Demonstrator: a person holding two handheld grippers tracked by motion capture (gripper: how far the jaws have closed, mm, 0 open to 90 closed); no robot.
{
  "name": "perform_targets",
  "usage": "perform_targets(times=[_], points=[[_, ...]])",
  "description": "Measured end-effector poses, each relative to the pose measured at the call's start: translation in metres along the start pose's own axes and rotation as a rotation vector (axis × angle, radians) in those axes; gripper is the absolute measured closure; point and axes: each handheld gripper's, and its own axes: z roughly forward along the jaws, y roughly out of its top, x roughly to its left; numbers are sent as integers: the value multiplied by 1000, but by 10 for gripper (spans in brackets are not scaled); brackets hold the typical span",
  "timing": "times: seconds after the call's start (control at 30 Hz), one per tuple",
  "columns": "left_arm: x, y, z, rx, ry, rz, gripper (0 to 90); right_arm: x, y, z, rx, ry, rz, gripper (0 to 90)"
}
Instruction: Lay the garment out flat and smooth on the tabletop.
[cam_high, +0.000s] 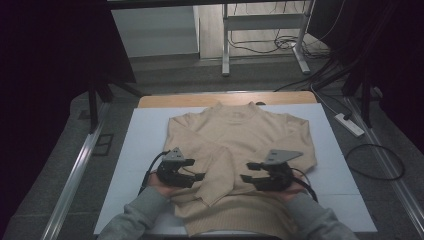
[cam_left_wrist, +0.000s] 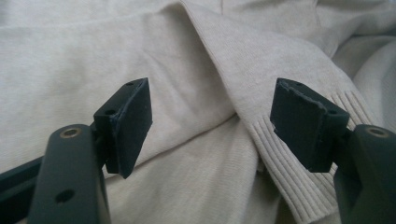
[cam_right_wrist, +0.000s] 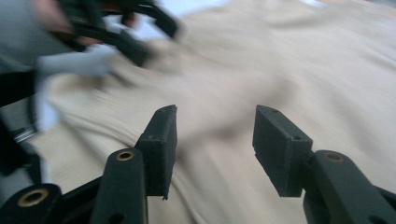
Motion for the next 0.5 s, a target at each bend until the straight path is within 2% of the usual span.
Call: perform_targets(times=[0.17,0.27,0.4,0.5], points=[[-5,6,14,24,-30,5,294,-29,-34,-32,24,-117,69,471],[-7,9,24,39,-45,18,334,-38,-45,-42,31,-154,88,465],[-7,12,33,49,-92,4,362,-47,-54,-48,39,-165,125,457],[-3,11,39,54,-137,-34,382,-49,-59,-51,41,-174,134,457]])
